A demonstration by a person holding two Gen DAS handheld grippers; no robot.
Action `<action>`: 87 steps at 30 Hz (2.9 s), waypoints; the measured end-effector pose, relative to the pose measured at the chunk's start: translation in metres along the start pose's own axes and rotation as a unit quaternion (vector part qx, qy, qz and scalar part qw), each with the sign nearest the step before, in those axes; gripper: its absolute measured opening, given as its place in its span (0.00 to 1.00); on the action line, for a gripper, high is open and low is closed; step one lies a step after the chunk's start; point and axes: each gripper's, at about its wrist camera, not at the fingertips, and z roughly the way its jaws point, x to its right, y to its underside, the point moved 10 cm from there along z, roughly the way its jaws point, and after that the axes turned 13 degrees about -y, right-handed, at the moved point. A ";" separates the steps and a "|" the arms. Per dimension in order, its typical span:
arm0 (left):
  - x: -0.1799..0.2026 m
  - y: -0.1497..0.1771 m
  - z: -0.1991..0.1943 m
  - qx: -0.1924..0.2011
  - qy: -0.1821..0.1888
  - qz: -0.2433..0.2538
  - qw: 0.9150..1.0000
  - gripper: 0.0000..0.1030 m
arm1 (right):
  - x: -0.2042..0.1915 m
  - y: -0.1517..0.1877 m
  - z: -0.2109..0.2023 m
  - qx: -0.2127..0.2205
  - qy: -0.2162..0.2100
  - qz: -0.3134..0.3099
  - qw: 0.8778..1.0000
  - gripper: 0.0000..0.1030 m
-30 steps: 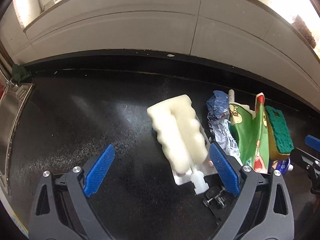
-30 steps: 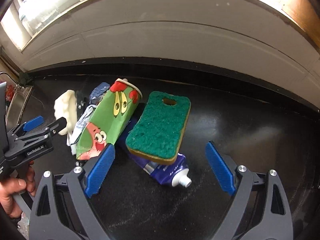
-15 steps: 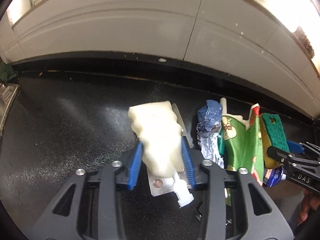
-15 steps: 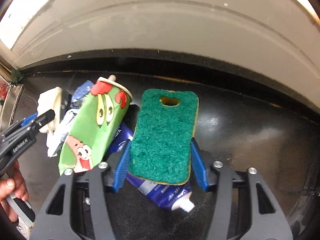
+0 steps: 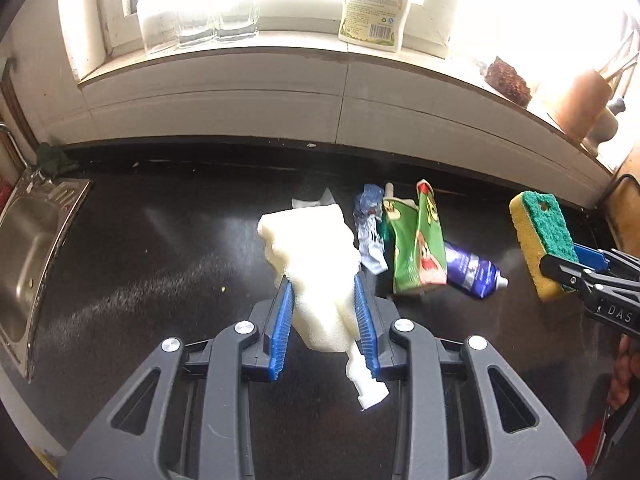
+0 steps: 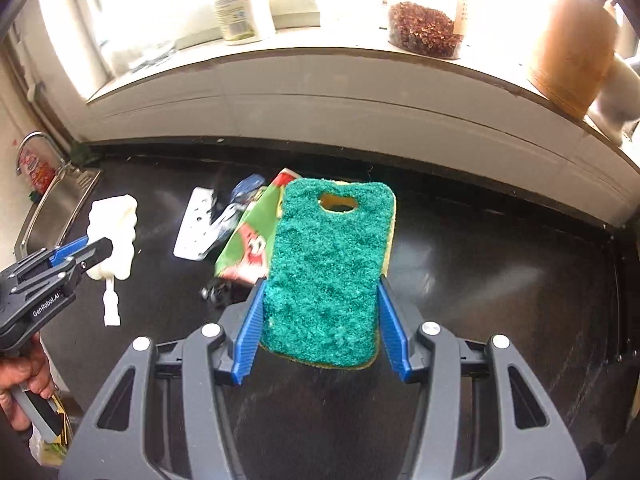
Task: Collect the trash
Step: 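Grasp the white foam packaging with the left tool while the right tool holds the sponge, then carry foam and sponge to the floor bin and open both tools over it, then move both open tools back over the countertop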
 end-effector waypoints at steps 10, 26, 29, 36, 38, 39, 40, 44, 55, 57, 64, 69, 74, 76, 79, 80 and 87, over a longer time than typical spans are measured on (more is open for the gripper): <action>0.011 0.064 -0.031 -0.010 0.002 0.014 1.000 0.29 | -0.020 0.040 -0.028 0.002 -0.004 -0.005 1.000 0.51; -0.046 0.073 -0.076 0.025 -0.042 -0.026 0.998 0.29 | -0.094 0.029 -0.025 0.004 -0.051 -0.074 0.996 0.51; -0.088 0.089 -0.091 0.026 -0.074 -0.057 0.995 0.29 | -0.154 0.027 -0.014 -0.001 -0.094 -0.125 0.988 0.51; -0.206 0.171 -0.119 -0.007 -0.159 -0.154 0.975 0.29 | -0.310 0.064 0.018 -0.052 -0.200 -0.239 0.949 0.51; -0.240 0.206 -0.125 -0.026 -0.178 -0.188 0.966 0.29 | -0.352 0.084 0.025 -0.071 -0.229 -0.268 0.933 0.51; -0.255 0.225 -0.128 -0.035 -0.186 -0.205 0.960 0.29 | -0.379 0.100 0.030 -0.086 -0.248 -0.286 0.921 0.51; -0.269 0.244 -0.130 -0.043 -0.193 -0.219 0.955 0.29 | -0.401 0.114 0.033 -0.099 -0.264 -0.302 0.911 0.51; -0.308 0.313 -0.135 -0.074 -0.208 -0.268 0.938 0.29 | -0.470 0.172 0.043 -0.150 -0.314 -0.353 0.868 0.51; -0.372 0.430 -0.089 -0.098 -0.187 -0.366 0.906 0.29 | -0.575 0.291 0.117 -0.286 -0.333 -0.404 0.803 0.53; -0.383 0.442 -0.074 -0.106 -0.179 -0.374 0.904 0.29 | -0.585 0.300 0.132 -0.294 -0.324 -0.413 0.799 0.53; -0.402 0.460 -0.052 -0.109 -0.162 -0.381 0.904 0.35 | -0.606 0.312 0.161 -0.306 -0.307 -0.426 0.794 0.61; -0.407 0.468 -0.050 -0.111 -0.166 -0.382 0.902 0.60 | -0.611 0.306 0.160 -0.294 -0.308 -0.428 0.797 0.71; -0.402 0.467 -0.055 -0.113 -0.170 -0.368 0.907 0.64 | -0.596 0.285 0.146 -0.279 -0.318 -0.411 0.807 0.72; -0.397 0.462 -0.059 -0.114 -0.171 -0.360 0.910 0.66 | -0.585 0.272 0.136 -0.268 -0.319 -0.404 0.814 0.76; -0.392 0.445 -0.069 -0.102 -0.177 -0.353 0.913 0.76 | -0.567 0.248 0.116 -0.242 -0.321 -0.389 0.829 0.80; -0.388 0.436 -0.074 -0.095 -0.179 -0.348 0.915 0.78 | -0.556 0.237 0.108 -0.230 -0.318 -0.384 0.836 0.81; -0.325 0.313 -0.092 -0.031 -0.140 -0.264 0.954 0.91 | -0.451 0.144 0.056 -0.135 -0.268 -0.325 0.897 0.89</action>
